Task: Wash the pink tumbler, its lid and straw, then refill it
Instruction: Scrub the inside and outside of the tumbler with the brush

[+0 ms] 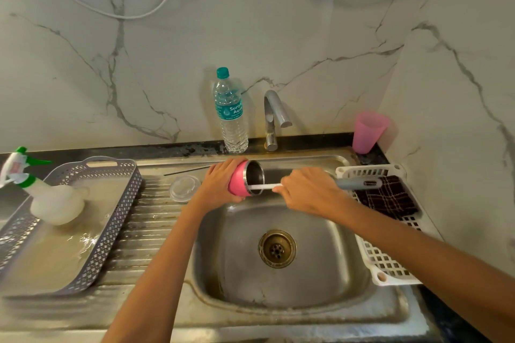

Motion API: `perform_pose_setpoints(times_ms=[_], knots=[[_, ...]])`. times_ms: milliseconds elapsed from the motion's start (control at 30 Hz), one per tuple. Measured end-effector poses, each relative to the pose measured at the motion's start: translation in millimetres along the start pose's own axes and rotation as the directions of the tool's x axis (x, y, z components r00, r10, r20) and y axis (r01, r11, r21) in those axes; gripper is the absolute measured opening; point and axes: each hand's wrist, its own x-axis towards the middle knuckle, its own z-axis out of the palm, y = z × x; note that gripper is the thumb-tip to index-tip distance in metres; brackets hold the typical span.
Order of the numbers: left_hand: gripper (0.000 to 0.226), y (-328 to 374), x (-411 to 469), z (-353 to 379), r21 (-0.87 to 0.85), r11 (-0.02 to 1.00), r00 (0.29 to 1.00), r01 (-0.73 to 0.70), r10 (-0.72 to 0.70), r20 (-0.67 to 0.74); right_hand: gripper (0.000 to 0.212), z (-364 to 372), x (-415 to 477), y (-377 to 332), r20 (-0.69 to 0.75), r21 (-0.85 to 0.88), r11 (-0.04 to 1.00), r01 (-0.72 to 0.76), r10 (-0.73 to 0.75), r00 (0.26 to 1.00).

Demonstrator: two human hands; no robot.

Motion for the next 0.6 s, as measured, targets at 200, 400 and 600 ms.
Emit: perform_pose_setpoints(times_ms=[200, 400, 600], knots=[[0.095, -3, -9, 7, 0.028, 1.0, 1.0, 0.003, -0.003, 0.005, 0.051, 13, 9, 24, 0.055, 0.014, 0.995, -0.098, 0.097, 0.994], [0.095, -7, -9, 14, 0.087, 0.996, 0.999, 0.032, -0.034, 0.024, 0.042, 10, -7, -4, 0.063, -0.04, 0.999, 0.035, -0.033, 0.997], [0.095, -5, -9, 12, 0.133, 0.991, 1.0, -0.003, -0.001, 0.028, 0.047, 18, 4, 28, 0.059, 0.029, 0.993, -0.116, 0.114, 0.992]])
